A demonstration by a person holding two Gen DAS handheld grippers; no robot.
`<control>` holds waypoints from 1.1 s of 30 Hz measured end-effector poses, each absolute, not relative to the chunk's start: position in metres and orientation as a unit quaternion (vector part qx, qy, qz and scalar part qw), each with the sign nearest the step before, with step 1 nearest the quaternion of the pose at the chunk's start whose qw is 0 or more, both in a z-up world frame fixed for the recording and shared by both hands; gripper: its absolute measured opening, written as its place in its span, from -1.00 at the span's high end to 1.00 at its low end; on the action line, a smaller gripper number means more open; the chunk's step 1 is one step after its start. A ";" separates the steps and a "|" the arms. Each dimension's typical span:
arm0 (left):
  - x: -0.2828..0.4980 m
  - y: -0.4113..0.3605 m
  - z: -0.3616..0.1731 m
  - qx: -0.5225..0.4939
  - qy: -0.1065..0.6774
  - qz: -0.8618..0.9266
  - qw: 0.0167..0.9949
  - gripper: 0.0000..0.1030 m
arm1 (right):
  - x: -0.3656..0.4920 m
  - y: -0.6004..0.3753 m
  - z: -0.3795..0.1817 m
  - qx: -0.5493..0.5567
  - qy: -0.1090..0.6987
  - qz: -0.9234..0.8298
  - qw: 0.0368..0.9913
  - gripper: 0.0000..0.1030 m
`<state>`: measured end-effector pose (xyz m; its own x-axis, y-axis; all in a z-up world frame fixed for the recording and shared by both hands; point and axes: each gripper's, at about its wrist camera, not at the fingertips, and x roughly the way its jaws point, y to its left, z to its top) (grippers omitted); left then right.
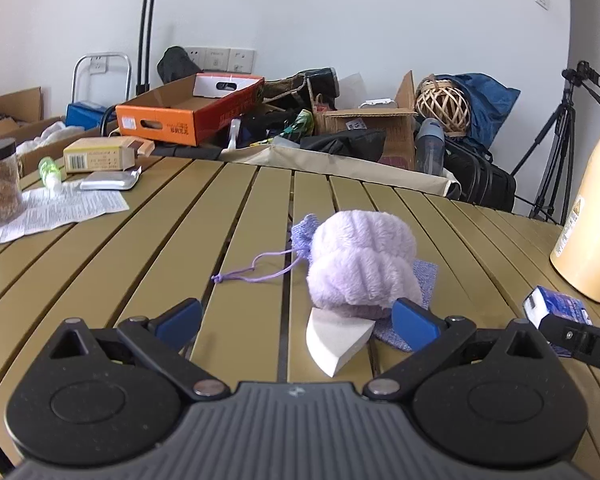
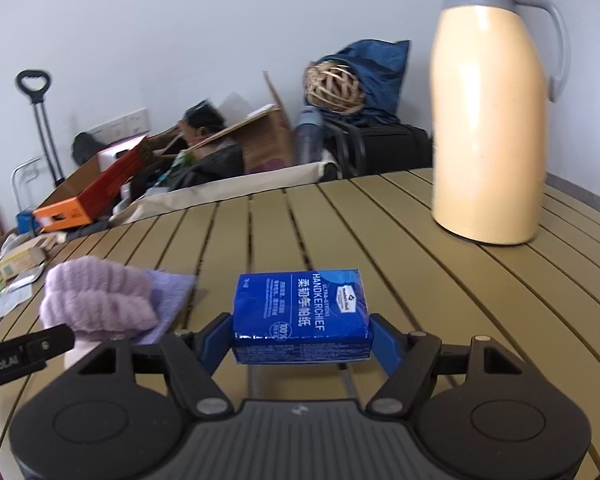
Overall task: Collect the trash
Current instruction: 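Grasp the blue tissue pack with right tool while left tool reaches white foam wedge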
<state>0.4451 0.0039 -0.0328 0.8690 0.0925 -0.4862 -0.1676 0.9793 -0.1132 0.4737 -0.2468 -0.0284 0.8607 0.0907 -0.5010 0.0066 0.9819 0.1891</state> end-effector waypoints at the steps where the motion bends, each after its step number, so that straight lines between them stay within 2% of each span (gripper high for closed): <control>1: 0.446 0.002 -0.033 -0.071 0.247 0.067 0.964 -1.00 | 0.475 -0.249 -0.030 0.097 0.265 0.020 0.959 -0.40; 6: 0.446 -0.008 -0.034 -0.042 0.251 0.059 0.965 -0.91 | 0.478 -0.254 -0.033 0.106 0.269 0.017 0.957 -0.40; 16: 0.451 -0.013 -0.039 -0.029 0.274 0.038 0.960 -0.41 | 0.477 -0.252 -0.033 0.109 0.267 0.019 0.957 -0.40; 21: 0.452 -0.011 -0.041 -0.033 0.286 0.026 0.957 0.01 | 0.476 -0.254 -0.033 0.114 0.265 0.018 0.957 -0.40; 23: 0.453 -0.010 -0.042 -0.039 0.291 0.019 0.956 0.32 | 0.476 -0.254 -0.033 0.113 0.265 0.019 0.957 -0.40; 25: 0.454 -0.009 -0.043 -0.041 0.293 0.010 0.955 0.51 | 0.476 -0.254 -0.033 0.113 0.265 0.018 0.957 -0.40; 33: 0.451 -0.009 -0.041 -0.041 0.284 0.012 0.958 0.62 | 0.476 -0.254 -0.033 0.114 0.265 0.018 0.957 -0.40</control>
<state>0.4511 -0.0089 -0.0410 0.8389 -0.0007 -0.5443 -0.0453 0.9964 -0.0711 0.4765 -0.2539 -0.0328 0.8586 0.0951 -0.5038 0.0254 0.9735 0.2271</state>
